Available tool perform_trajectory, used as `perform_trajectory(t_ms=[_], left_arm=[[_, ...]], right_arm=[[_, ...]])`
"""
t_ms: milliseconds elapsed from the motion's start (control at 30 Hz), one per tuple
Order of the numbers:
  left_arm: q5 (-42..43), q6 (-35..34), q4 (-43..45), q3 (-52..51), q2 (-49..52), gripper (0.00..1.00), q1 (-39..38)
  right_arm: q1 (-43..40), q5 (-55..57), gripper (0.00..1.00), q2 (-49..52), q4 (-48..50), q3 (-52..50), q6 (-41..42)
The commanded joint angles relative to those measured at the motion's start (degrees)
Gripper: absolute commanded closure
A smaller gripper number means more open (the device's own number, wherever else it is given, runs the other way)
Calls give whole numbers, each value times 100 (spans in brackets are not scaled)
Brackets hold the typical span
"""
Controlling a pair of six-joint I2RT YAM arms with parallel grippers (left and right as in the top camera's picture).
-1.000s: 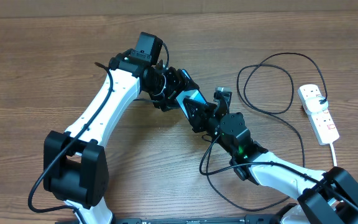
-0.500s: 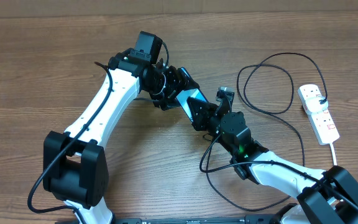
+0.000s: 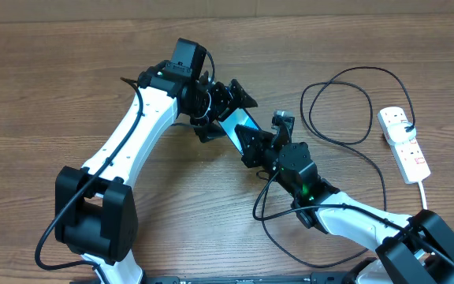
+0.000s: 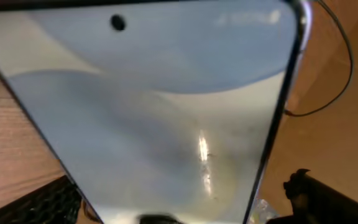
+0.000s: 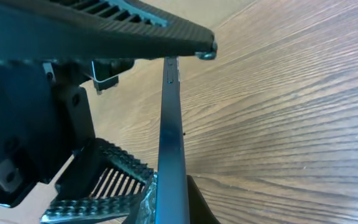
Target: Plug charger to phone and switch on socket
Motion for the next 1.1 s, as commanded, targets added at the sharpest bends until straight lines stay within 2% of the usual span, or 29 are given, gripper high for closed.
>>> perform_trajectory(t_ms=[0, 300, 433, 567, 767, 1067], left_arm=[[11, 365, 70, 140, 22, 0, 122], [179, 1609, -17, 487, -452, 0, 750], [-118, 2017, -127, 492, -1047, 0, 999], [-1012, 2378, -634, 492, -1768, 0, 1082], [-2662, 2531, -1746, 492, -2879, 0, 1082], [-4142, 2612, -2863, 446, -4548, 0, 1082]], right_arm=[[-2, -138, 96, -33, 122, 122, 442], [-365, -1045, 96, -33, 125, 122, 1891], [-605, -1707, 96, -33, 122, 122, 2680], [-831, -2297, 96, -33, 125, 122, 3392], [-960, -2894, 96, -33, 177, 122, 4345], [-960, -3641, 96, -33, 1067, 122, 4594]])
